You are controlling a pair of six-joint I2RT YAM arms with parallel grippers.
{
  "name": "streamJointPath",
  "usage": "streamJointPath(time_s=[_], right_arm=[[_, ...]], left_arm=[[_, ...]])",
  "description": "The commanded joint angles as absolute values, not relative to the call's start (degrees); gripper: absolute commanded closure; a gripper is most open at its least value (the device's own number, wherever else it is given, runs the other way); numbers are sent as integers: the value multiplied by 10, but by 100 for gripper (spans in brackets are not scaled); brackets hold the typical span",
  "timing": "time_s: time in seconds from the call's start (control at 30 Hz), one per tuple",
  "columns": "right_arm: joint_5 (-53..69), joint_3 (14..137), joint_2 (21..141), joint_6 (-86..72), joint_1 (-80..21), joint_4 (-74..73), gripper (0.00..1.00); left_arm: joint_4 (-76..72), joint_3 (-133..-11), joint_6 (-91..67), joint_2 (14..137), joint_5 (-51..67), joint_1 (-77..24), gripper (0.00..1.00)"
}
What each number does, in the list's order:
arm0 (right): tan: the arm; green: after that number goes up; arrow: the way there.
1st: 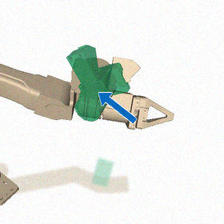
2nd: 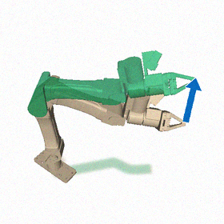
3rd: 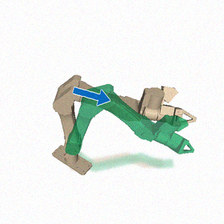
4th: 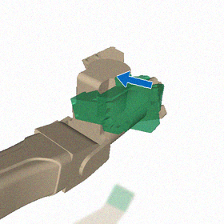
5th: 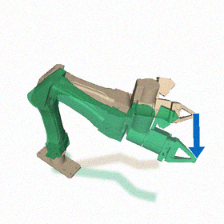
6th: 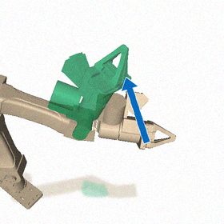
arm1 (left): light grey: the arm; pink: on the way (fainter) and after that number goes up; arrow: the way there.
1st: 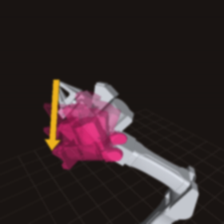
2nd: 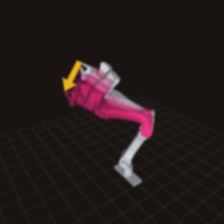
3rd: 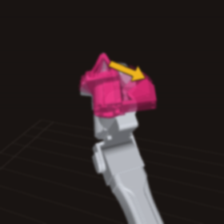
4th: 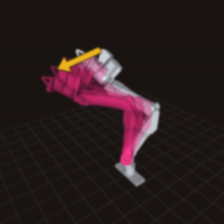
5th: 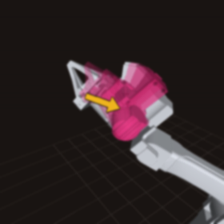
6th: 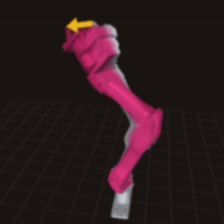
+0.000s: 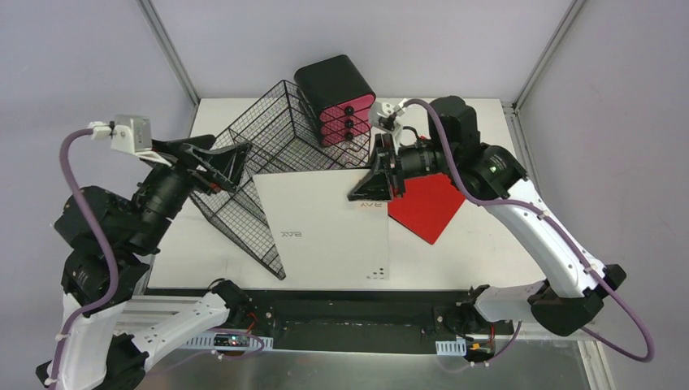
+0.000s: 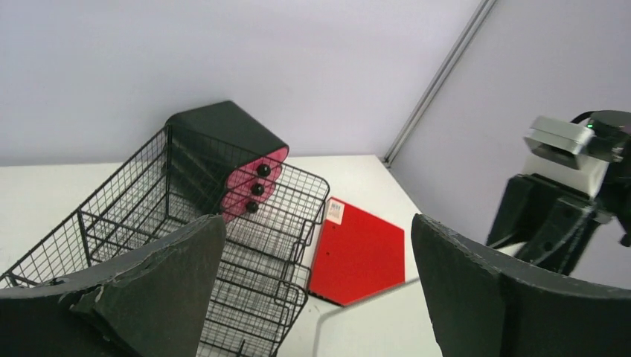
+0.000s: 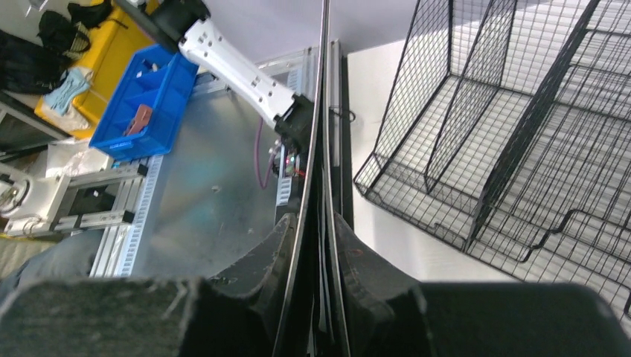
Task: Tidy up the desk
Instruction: Move the storage box to the center of the board, then place the folder in the storage box.
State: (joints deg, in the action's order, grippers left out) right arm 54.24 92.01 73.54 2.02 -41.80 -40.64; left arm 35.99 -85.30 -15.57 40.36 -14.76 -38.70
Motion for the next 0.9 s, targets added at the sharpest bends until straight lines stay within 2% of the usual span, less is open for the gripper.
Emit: streamJointPath(time_s=[0.0,0.3,0.5,0.87], right_arm=[[481,979,762,-55,-438,-288,100],[391,1106,888,-83,-502,-272,100],[304,1185,957,-59,-551,-283,100],[218,1277,1027,-30,-564,-294,100]], left_arm=[[313,-870,-138,380,-153,-392,1],[288,-864,-165,353,-251,-392,1],[277,-857,-167,339,-251,-392,1],[278,-838,-170,322,-242,-392,1]])
